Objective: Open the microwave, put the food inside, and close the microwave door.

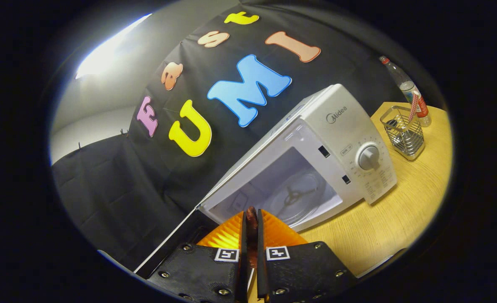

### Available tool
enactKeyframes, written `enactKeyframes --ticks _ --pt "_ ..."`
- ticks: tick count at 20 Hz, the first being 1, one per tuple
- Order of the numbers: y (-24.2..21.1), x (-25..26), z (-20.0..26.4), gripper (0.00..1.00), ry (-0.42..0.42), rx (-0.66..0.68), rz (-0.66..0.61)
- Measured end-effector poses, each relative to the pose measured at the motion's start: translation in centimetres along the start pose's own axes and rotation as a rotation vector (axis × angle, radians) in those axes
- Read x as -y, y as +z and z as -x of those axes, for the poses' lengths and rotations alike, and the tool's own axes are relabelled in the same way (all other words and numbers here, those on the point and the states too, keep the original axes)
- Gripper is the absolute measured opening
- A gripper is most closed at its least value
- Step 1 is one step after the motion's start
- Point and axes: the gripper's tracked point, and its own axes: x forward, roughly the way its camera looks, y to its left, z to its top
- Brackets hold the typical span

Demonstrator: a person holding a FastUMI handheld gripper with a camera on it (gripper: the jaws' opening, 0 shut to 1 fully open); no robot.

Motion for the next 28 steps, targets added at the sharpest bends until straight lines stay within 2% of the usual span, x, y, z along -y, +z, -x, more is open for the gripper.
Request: enactKeyframes --ticks 6,14,18,22,25,28 --pt "-0.6 -0.5 -6.1 0.09 -0.052 0.063 0.049" --pt "-1.8 1.6 -14.0 0.09 -0.182 0.141 0.138" --pt "-3.2 2.9 -15.8 0.09 -0.202 0.145 0.069" --pt "-2.4 4.6 -17.9 0.09 -0.247 0.179 0.023" --pt "-1.9 7.6 -18.9 0.12 -0.337 0.201 0.028" --pt "-2.2 10.0 -18.5 0.20 -0.422 0.201 0.085"
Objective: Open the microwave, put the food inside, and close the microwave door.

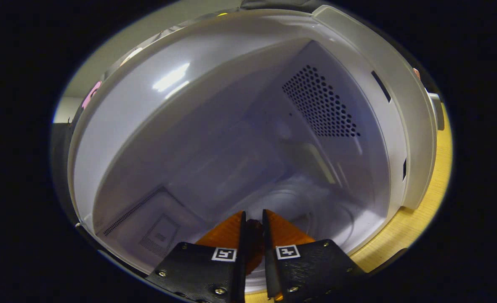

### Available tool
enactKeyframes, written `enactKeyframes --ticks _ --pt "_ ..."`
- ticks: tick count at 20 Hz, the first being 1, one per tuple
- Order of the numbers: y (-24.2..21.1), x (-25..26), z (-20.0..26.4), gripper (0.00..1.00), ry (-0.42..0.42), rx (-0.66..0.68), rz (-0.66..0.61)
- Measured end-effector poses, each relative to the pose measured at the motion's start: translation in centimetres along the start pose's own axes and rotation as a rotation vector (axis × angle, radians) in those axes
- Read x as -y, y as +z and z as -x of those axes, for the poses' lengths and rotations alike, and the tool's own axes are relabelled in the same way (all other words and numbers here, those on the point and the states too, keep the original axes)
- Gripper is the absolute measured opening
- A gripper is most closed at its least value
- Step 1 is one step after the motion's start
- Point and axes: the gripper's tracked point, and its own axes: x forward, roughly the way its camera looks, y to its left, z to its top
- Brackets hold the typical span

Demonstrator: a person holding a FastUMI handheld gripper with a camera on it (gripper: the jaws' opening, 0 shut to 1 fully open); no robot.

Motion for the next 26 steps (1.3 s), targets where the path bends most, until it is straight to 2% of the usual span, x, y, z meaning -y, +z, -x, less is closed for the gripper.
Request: enactKeyframes --ticks 4,5,6,7,8,9,10,13,19,21,26 --pt "1.5 -1.5 0.9 0.38 0.045 0.074 0.051" --pt "1.8 -1.9 1.4 0.38 0.056 0.089 0.079" --pt "1.9 -2.3 2.1 0.45 0.062 0.102 0.106" --pt "1.9 -2.5 2.7 0.49 0.064 0.105 0.131" --pt "2.0 -2.9 3.4 0.62 0.079 0.110 0.156" --pt "2.1 -3.2 4.3 0.68 0.092 0.110 0.184" --pt "2.2 -3.3 5.2 0.79 0.097 0.106 0.215" --pt "2.3 -3.2 8.2 0.92 0.108 0.081 0.305" --pt "3.4 -4.2 17.1 0.93 0.235 0.059 0.426" --pt "4.2 -5.3 20.9 0.93 0.312 0.072 0.467" --pt "5.1 -10.1 32.4 0.93 0.594 0.084 0.501"
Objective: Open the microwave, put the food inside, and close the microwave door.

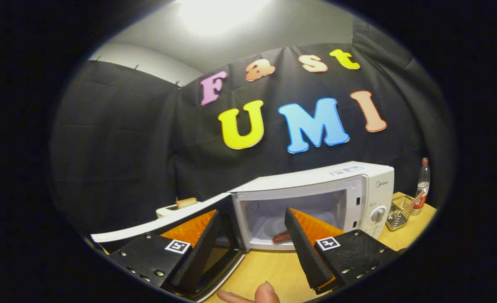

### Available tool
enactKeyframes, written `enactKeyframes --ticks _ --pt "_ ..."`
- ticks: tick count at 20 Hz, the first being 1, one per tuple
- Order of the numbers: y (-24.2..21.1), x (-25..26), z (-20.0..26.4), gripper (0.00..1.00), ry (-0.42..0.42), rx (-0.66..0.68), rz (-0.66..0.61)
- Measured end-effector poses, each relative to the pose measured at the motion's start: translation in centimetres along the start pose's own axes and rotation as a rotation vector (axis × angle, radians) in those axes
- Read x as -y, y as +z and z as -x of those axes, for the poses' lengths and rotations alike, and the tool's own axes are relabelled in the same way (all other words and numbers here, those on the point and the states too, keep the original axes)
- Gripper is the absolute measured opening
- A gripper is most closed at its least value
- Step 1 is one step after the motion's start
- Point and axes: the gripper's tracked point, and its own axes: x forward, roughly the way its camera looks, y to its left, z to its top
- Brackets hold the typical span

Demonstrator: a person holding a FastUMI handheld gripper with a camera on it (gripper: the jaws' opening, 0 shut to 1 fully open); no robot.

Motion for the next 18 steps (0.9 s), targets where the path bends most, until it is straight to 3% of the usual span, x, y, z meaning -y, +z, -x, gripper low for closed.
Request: enactKeyframes --ticks 7,10,13,16,17,18 --pt "3.8 -10.7 7.7 0.93 0.267 0.089 0.070" --pt "2.4 -15.7 9.3 0.93 0.397 0.047 0.100" --pt "0.0 -18.5 9.6 0.93 0.442 0.013 0.163" --pt "-3.6 -21.1 9.6 0.94 0.501 -0.051 0.141" --pt "-4.1 -21.9 9.7 0.91 0.517 -0.045 0.129" --pt "-4.7 -22.7 9.5 0.81 0.532 -0.067 0.110"
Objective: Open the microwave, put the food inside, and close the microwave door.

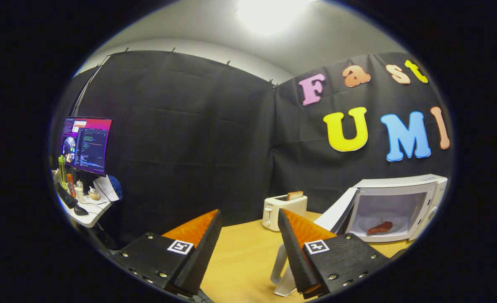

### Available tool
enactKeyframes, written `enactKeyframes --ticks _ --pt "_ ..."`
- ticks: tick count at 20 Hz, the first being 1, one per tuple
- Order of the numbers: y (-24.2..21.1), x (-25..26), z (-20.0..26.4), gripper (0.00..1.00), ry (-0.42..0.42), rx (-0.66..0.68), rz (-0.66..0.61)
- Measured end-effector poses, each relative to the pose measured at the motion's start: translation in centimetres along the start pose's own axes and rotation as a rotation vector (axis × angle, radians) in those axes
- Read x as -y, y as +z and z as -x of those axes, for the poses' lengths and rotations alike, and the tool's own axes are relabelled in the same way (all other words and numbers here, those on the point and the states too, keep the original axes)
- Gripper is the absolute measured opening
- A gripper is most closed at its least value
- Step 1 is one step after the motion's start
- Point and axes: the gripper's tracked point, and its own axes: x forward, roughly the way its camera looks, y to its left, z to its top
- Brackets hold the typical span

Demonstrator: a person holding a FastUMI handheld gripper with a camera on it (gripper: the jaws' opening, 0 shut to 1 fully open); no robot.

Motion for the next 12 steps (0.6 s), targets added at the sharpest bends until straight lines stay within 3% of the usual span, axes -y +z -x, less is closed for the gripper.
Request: enactKeyframes --ticks 1,5,8,12 --pt "-0.7 -0.7 -0.7 0.80 0.031 -0.022 -0.019" --pt "-6.3 2.8 -1.8 0.32 -0.095 -0.180 -0.028" --pt "-8.3 3.2 -1.3 0.04 -0.064 -0.196 -0.117" --pt "-8.7 5.2 1.1 0.04 -0.159 -0.177 -0.030"
